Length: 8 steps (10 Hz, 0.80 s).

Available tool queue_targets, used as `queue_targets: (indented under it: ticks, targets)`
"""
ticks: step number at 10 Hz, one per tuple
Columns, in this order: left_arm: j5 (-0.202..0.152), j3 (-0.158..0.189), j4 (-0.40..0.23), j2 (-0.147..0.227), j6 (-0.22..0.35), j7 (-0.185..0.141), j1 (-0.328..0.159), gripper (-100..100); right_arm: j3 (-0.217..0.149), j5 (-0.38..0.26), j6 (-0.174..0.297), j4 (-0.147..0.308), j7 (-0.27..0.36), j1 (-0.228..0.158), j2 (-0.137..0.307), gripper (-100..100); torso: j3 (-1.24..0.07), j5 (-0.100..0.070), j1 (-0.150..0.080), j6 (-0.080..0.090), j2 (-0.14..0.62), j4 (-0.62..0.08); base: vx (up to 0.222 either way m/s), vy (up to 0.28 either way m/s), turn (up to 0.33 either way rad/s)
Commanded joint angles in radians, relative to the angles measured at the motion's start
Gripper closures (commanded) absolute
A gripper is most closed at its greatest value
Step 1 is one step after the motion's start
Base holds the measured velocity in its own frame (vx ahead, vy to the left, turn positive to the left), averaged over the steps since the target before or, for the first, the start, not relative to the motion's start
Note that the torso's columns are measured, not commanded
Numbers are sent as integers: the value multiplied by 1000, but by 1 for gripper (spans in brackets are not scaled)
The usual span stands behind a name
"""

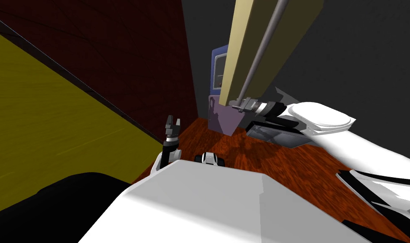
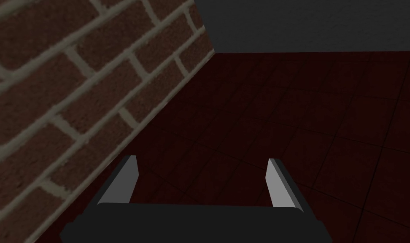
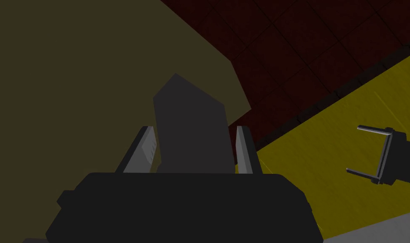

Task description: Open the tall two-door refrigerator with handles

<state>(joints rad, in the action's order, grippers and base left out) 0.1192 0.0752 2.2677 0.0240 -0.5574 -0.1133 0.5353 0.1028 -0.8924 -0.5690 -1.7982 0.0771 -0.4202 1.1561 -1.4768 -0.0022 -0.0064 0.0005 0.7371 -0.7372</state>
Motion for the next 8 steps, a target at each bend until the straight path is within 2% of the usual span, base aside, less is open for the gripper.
queue_targets:
  ticks: [1,4,5,7,8]
  targets:
    - [0,0,0,0,0,0,0,0,-1,12,-23,-30,-3,1,-3,100,-1,0,2,2,-1,0,-89,-193,5]
    - [0,0,0,0,0,0,0,0,5,30,-58,-81,0,-4,-23,100,-1,1,2,0,-2,-1,-70,-287,44]
    - [0,0,0,0,0,0,0,0,-5,38,-57,-76,-39,-27,14,-100,-2,1,3,0,-2,0,-20,-125,-8]
    - [0,0,0,0,0,0,0,0,-18,52,-65,-77,-75,-51,48,-100,-4,8,21,-3,-5,0,24,53,-54]
    - [0,-1,0,-1,0,0,0,0,-27,61,-71,-79,-100,-66,70,-100,-5,10,23,-5,-4,-4,30,91,-16]
